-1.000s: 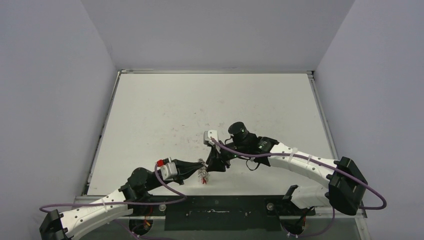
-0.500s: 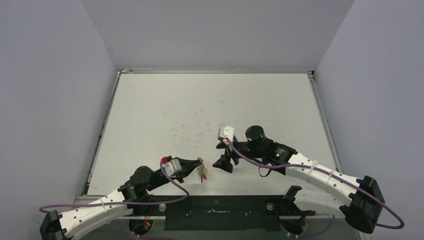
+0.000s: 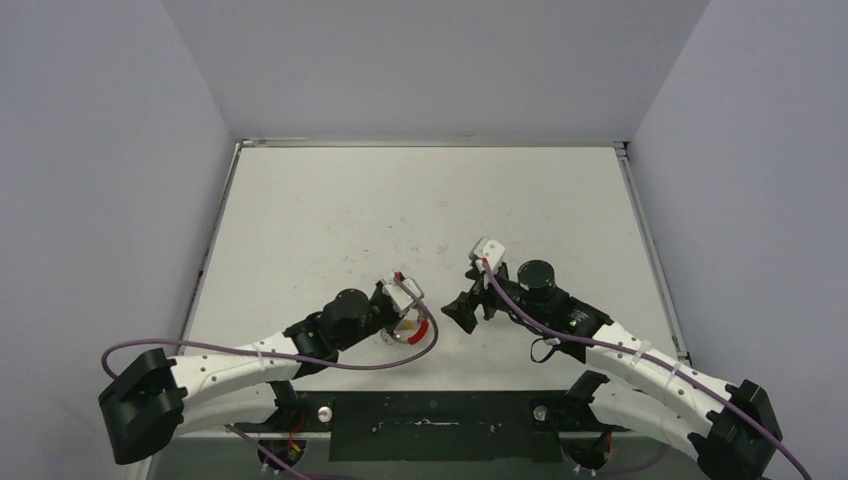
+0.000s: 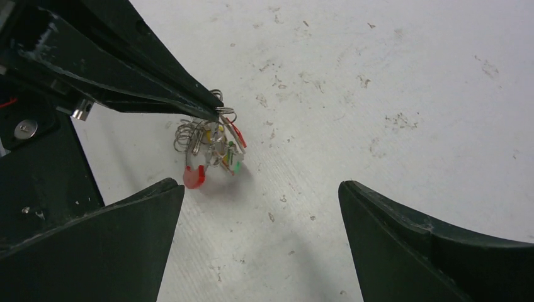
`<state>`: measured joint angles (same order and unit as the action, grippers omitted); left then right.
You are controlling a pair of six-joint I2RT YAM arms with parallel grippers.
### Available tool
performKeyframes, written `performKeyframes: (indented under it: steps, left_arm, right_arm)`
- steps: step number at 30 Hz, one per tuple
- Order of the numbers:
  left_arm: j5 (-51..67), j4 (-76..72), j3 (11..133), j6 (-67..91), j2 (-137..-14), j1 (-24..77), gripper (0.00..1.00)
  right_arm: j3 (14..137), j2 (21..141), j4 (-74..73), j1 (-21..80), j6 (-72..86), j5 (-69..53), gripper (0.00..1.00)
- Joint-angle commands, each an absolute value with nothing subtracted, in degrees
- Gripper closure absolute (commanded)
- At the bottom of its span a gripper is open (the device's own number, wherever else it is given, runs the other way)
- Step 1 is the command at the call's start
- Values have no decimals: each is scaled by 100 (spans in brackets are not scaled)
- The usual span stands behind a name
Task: Put the keys on the keyring
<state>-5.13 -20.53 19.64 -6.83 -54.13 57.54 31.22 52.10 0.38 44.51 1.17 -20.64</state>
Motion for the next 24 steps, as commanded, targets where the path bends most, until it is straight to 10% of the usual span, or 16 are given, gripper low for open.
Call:
performKeyframes:
  steps: [1,6,15,24]
  left_arm:
    - [-873,-2573,2805,-916,-6388,5585,100]
    - [-282,-2848,3366,-501,-7290,4884,92]
    - [681,-3718,3399,671,-7588,3262,26]
    - [-632,-2065,2653,1299,-5735,1894,3]
  right_arm:
    - [2997,5027,410,4228,538,-1865,0]
    - [2878,4848,243,3877,770,-1661,0]
    - [2745,4453,-216,2869,1084,-1123,0]
    - [2780,4297,-770,2054,1102,988,0]
